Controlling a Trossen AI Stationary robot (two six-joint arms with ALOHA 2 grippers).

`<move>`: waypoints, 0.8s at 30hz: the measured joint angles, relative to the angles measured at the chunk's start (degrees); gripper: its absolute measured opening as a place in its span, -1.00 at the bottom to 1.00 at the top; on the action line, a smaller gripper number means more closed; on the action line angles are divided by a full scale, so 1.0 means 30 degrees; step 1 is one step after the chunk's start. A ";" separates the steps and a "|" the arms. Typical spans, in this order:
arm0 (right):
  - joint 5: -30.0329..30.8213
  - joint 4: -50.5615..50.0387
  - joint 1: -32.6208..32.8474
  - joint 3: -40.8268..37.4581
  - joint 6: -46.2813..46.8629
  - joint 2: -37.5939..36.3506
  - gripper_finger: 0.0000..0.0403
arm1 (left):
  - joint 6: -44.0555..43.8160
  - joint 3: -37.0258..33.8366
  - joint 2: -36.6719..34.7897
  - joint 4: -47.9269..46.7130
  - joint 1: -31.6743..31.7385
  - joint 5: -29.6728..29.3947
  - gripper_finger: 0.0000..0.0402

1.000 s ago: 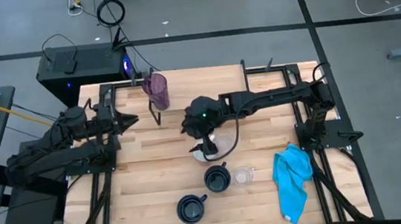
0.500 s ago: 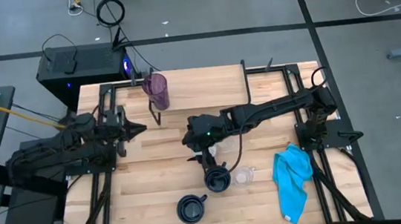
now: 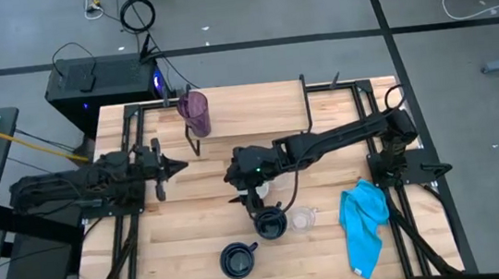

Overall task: Stack small to large cups/mugs on shelf
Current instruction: Put the brown mug on the shelf

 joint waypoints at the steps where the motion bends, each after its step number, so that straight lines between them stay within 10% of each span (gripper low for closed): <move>1: -0.0009 0.0207 0.0007 -0.0017 0.0146 0.0170 0.64 | -0.0006 -0.0164 0.0005 0.0344 -0.0055 -0.0171 -0.92; 24: -0.0183 0.0872 0.1027 0.0019 0.2449 0.0955 0.46 | 0.0488 -0.2957 -0.1102 0.3246 -0.2419 -0.2894 -0.93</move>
